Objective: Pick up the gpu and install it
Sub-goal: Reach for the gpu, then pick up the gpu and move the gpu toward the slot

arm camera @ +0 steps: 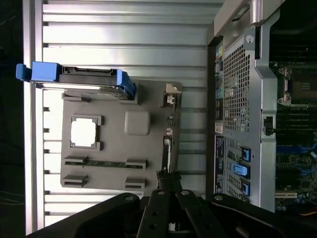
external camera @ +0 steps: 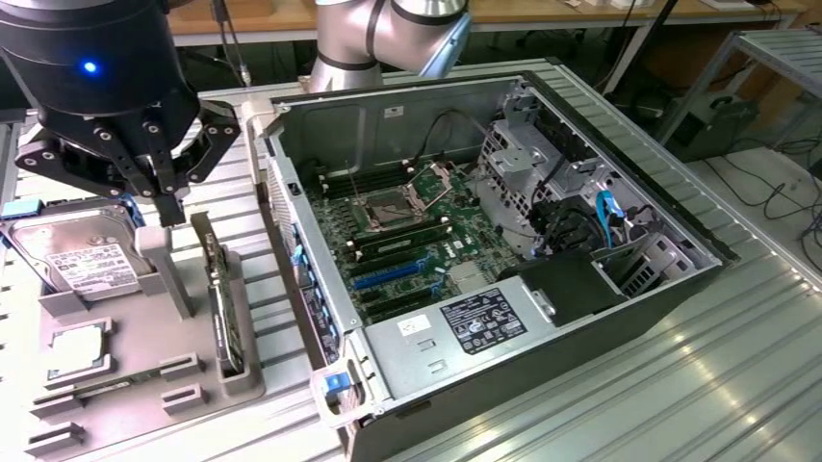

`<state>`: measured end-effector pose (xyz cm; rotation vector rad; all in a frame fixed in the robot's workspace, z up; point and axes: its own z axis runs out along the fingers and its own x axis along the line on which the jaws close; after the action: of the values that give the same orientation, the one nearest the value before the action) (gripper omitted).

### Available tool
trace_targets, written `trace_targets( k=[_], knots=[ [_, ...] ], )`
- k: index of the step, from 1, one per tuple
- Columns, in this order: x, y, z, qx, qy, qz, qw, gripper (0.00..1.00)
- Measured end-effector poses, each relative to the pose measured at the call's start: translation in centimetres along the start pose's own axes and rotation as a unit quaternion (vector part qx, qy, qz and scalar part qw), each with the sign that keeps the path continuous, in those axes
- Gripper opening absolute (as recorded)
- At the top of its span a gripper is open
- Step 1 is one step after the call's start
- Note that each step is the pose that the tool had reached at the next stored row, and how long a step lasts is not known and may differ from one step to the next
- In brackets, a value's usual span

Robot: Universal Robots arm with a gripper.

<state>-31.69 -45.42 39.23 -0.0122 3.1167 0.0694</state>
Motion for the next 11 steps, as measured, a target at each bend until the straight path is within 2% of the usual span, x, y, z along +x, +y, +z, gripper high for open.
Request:
trace_targets(
  k=[11],
  knots=[
    [0.01, -0.03, 0.00, 0.0000, 0.0000, 0.000, 1.0000, 0.11]
  ],
)
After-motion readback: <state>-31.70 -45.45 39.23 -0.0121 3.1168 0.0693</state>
